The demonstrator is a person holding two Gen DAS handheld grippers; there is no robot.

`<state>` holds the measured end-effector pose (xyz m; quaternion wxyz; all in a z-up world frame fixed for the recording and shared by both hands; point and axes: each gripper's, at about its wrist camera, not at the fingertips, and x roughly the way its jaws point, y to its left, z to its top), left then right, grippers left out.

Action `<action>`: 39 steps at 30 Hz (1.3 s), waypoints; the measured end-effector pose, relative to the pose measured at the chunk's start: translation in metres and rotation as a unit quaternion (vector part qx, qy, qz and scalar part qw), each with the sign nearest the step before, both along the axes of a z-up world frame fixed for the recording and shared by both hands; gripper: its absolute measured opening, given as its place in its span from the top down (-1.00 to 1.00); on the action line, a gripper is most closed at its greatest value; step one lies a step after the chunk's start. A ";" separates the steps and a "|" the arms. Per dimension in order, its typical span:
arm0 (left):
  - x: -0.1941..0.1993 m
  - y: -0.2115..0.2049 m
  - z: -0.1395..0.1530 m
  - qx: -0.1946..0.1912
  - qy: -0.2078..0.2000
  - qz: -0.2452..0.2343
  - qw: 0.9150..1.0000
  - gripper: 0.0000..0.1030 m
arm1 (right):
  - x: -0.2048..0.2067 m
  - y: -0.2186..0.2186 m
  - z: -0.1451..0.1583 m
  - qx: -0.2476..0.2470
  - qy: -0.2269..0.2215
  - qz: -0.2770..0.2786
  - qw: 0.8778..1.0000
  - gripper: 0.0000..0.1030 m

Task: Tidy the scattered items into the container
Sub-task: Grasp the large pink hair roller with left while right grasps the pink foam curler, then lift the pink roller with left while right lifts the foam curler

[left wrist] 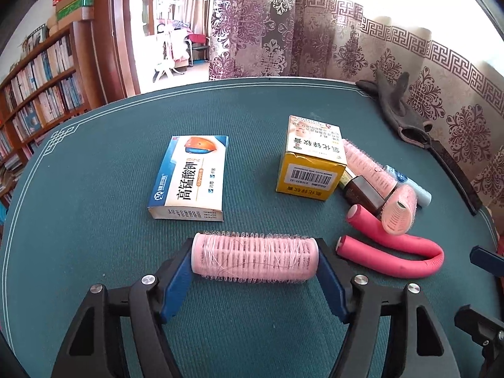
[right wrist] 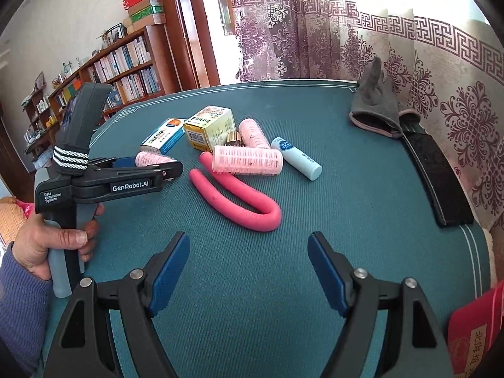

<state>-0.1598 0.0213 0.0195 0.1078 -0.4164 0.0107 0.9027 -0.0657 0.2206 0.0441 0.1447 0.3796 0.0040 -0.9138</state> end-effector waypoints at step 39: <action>0.079 -0.006 0.035 0.048 0.023 0.004 0.999 -0.43 | 0.039 0.003 0.009 -0.086 -0.021 0.052 0.995 0.23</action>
